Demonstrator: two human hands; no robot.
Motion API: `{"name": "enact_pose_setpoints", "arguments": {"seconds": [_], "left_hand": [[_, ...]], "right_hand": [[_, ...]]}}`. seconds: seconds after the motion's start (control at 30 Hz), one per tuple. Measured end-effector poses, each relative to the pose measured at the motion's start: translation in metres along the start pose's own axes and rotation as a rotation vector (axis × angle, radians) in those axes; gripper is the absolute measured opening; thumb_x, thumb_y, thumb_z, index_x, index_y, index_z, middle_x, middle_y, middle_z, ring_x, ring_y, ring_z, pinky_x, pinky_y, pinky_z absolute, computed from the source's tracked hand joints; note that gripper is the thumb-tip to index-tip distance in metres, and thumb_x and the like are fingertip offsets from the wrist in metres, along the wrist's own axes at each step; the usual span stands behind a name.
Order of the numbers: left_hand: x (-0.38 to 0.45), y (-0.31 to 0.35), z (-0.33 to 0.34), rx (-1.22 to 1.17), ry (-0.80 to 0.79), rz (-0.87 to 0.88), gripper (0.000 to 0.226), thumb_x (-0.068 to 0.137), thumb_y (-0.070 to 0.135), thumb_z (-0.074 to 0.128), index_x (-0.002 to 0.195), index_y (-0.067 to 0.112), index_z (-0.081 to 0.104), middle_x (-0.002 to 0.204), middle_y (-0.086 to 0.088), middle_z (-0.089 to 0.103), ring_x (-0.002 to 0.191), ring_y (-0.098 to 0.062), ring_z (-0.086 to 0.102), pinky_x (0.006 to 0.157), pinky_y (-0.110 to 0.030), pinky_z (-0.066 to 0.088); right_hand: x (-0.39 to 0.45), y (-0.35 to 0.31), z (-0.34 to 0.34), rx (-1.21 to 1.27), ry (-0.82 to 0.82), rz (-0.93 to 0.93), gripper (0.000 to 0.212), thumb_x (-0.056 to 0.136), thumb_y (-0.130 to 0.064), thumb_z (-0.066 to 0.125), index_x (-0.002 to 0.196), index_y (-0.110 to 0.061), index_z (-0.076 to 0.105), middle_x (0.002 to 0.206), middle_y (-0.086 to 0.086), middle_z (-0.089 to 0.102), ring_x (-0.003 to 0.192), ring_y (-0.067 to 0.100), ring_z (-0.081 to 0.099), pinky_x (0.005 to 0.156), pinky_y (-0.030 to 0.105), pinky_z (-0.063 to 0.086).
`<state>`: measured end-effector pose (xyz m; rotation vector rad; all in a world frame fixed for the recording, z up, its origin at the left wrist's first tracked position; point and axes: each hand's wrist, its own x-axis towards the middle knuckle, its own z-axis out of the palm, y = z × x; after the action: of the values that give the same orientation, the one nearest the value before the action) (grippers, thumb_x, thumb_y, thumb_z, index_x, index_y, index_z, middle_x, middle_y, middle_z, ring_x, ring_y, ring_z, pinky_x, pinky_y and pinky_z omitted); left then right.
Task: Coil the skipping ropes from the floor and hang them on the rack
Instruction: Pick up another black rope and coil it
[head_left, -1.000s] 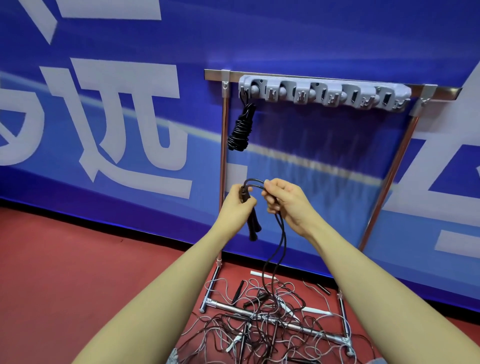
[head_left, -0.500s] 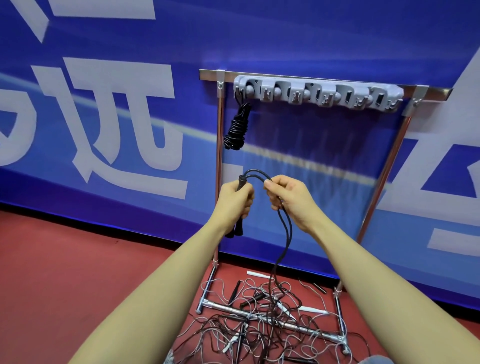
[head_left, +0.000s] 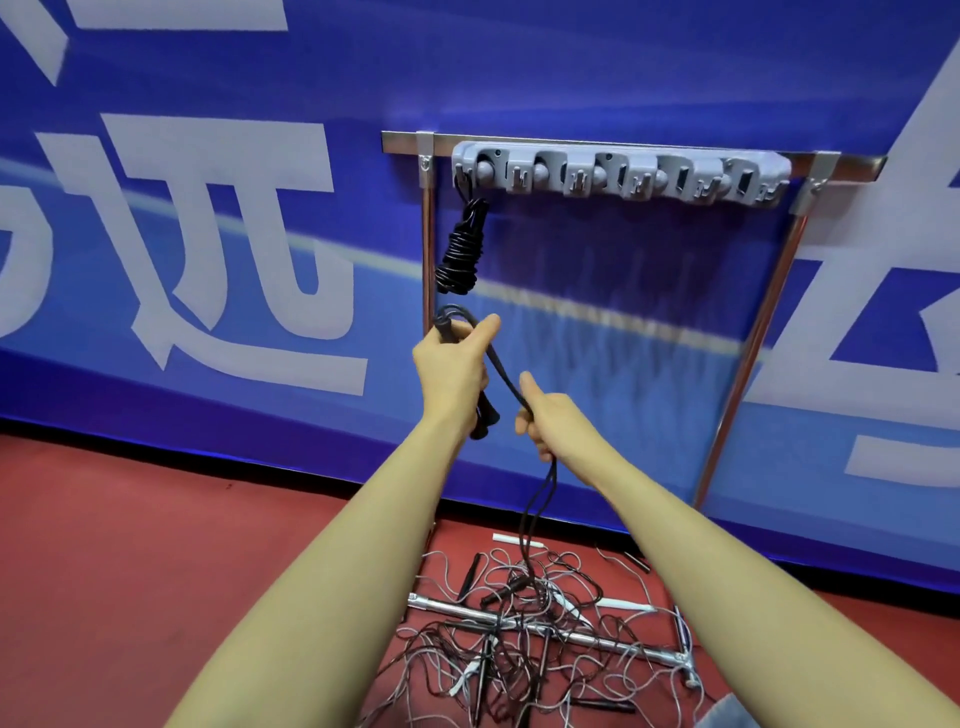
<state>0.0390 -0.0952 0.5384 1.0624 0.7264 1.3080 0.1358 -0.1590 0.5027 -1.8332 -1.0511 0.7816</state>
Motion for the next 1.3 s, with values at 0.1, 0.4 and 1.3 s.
{"name": "enact_pose_setpoints", "arguments": {"seconds": [0.1, 0.4, 1.3], "left_hand": [[0.001, 0.004, 0.007, -0.049, 0.059, -0.039, 0.03, 0.078, 0.008, 0.061, 0.057, 0.015, 0.042, 0.05, -0.001, 0.037, 0.043, -0.016, 0.03, 0.048, -0.026, 0.031], [-0.004, -0.001, 0.008, -0.569, 0.011, -0.294, 0.035, 0.084, 0.01, 0.045, 0.054, 0.017, 0.029, 0.044, 0.004, 0.025, 0.039, -0.013, 0.024, 0.047, -0.024, 0.028], [-0.048, -0.101, -0.075, 1.426, -0.535, 0.705, 0.066, 0.071, 0.04, 0.052, 0.128, 0.008, 0.048, 0.123, -0.007, 0.05, 0.116, -0.026, 0.044, 0.098, -0.034, 0.033]], "right_hand": [[-0.004, -0.008, 0.007, 0.133, 0.069, 0.058, 0.06, 0.096, -0.059, 0.028, 0.07, -0.011, 0.051, 0.052, -0.003, 0.027, 0.045, 0.014, 0.023, 0.045, 0.025, 0.024], [-0.003, -0.008, 0.014, 0.184, 0.196, -0.073, 0.05, 0.1, -0.039, 0.031, 0.072, -0.007, 0.057, 0.051, 0.006, 0.05, 0.034, 0.004, 0.034, 0.049, 0.024, 0.03], [-0.005, 0.106, 0.027, -0.321, 0.31, 0.043, 0.055, 0.103, -0.04, 0.022, 0.057, -0.015, 0.04, 0.079, 0.015, 0.055, 0.087, 0.034, 0.053, 0.073, 0.039, 0.038]]}}
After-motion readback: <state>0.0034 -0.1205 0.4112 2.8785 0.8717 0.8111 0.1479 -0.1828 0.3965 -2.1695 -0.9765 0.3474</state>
